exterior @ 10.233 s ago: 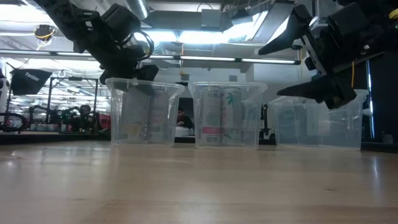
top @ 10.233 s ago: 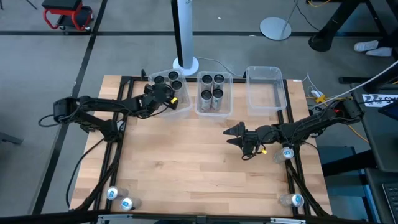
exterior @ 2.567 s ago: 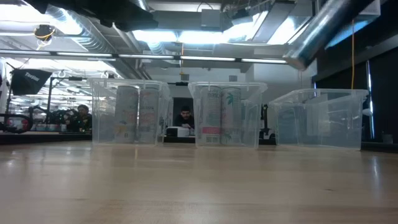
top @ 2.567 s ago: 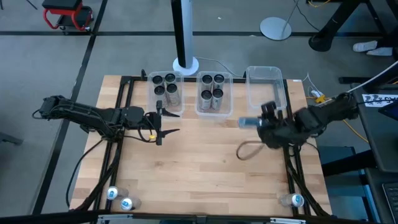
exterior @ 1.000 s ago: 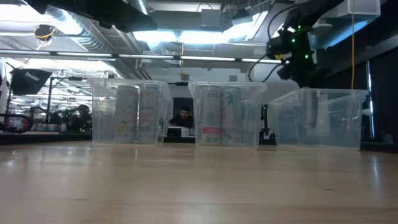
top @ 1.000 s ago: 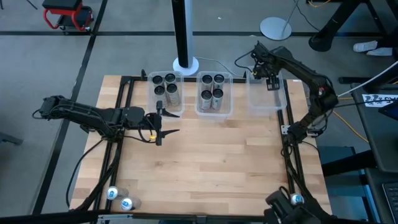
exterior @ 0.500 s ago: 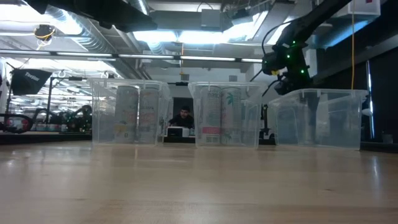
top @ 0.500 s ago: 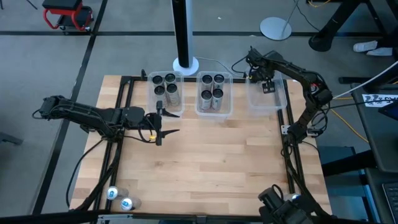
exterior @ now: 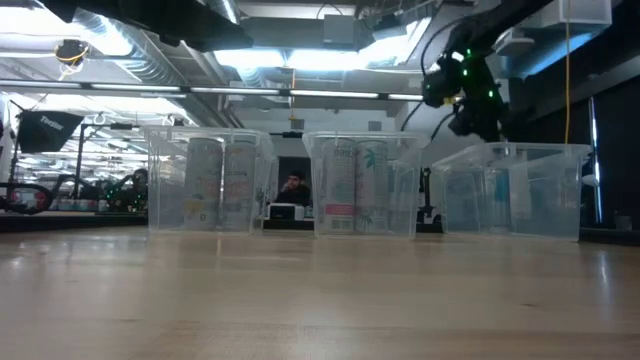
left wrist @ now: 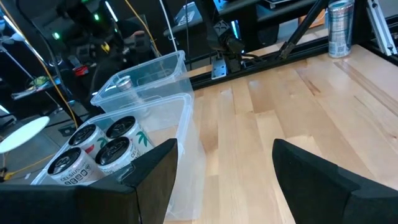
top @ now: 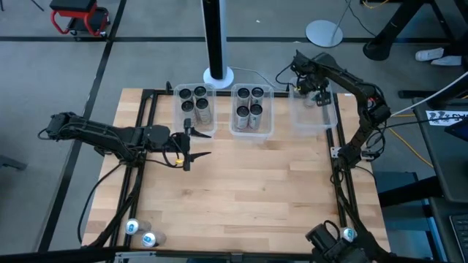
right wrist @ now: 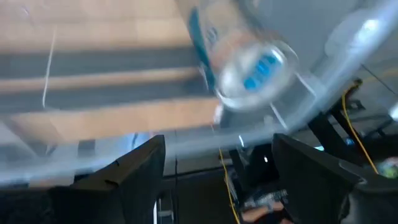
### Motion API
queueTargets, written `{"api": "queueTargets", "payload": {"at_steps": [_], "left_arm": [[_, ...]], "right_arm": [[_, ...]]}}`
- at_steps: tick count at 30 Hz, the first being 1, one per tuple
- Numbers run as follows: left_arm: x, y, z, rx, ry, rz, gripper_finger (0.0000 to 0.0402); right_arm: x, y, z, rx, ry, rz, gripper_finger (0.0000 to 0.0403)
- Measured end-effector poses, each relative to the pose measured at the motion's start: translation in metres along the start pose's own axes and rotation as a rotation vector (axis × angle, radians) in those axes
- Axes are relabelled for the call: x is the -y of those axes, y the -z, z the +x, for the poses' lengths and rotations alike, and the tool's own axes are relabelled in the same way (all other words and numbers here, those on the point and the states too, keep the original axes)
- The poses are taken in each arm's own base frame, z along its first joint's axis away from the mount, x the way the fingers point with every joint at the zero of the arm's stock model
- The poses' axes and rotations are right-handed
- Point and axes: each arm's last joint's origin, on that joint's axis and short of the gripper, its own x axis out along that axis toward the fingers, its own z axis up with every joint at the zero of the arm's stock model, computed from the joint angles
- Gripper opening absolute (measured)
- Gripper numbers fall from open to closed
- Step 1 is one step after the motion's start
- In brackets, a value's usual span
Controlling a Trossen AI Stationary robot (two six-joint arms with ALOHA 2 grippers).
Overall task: Sort soda cans
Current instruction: Put the far right white and blue soda can into the right transparent bin
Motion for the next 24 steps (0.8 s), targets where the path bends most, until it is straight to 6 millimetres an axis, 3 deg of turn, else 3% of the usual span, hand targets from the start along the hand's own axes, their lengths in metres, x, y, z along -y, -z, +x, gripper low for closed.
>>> {"api": "queueTargets", "payload": {"at_steps": [5, 10, 17, 24], "left_arm": [[0.0, 0.0, 0.0, 0.0, 0.0, -0.001, 0.0251], [0.0, 0.0, 0.0, -0.002, 0.0, -0.001, 0.0251], [0.0, 0.001, 0.0, -0.008, 0.003, -0.007, 0.0251], [0.001, 0.002, 0.0, -0.023, 0.007, -0.011, 0.0251]], "right_arm": [[-0.001, 0.014, -0.037, 0.008, 0.072, 0.026, 0.0296], [-0.019, 0.018, -0.077, 0.128, 0.115, -0.018, 0.0296], [-0.071, 0.021, -0.126, 0.4, 0.157, -0.077, 0.0296], [-0.137, 0.015, -0.168, 0.668, 0.087, -0.16, 0.0296]]}}
